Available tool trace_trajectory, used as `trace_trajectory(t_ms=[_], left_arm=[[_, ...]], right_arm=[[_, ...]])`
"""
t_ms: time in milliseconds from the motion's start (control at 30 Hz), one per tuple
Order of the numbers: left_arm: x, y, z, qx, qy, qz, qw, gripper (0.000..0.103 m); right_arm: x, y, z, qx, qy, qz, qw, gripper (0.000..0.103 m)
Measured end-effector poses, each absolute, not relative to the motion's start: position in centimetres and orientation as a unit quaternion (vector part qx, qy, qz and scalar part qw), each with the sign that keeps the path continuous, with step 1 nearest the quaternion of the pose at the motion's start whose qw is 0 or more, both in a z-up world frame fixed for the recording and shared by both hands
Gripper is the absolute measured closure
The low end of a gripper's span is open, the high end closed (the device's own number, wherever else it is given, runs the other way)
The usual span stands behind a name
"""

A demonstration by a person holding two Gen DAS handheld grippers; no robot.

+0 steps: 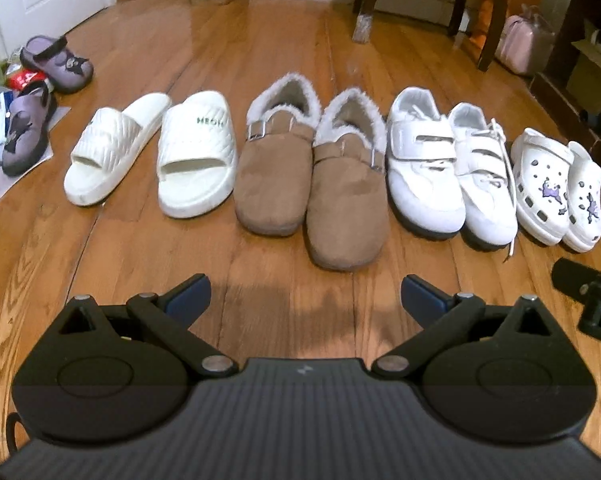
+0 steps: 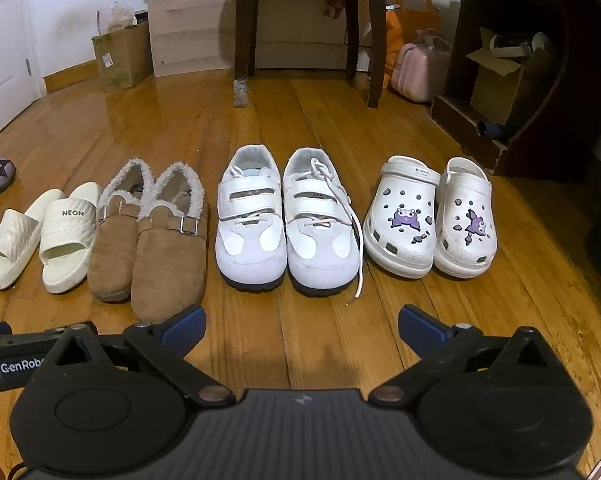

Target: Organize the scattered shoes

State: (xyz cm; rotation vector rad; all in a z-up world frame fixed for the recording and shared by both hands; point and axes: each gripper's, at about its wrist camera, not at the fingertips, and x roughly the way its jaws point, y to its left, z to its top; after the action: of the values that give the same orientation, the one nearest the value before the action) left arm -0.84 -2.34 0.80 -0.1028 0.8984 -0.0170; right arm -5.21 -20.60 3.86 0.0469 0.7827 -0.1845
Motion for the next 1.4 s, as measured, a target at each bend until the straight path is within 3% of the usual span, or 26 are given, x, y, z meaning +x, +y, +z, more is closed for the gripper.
trace_trajectory(t_ms=[333, 533, 1400], left_arm=[[-0.9, -2.3, 1.1, -0.047, 0.422, 0.010, 0.906, 0.000], [-1.1, -2.6, 1.2, -0.018, 0.412, 0.025, 0.911, 0.000], [-1.3, -4.0, 0.6, 0.000, 0.414, -0.022, 0.910, 0.000]], right_arm=[[-4.9, -20.6, 2.8, 0.019, 0.388, -0.100, 0.916, 0.000], [-5.7, -19.8, 2.8, 0.023, 0.338, -0.093, 0.936, 0.000], [-4.3, -21.2, 2.0, 0.029, 0.374, -0.109, 0.920, 0.000]])
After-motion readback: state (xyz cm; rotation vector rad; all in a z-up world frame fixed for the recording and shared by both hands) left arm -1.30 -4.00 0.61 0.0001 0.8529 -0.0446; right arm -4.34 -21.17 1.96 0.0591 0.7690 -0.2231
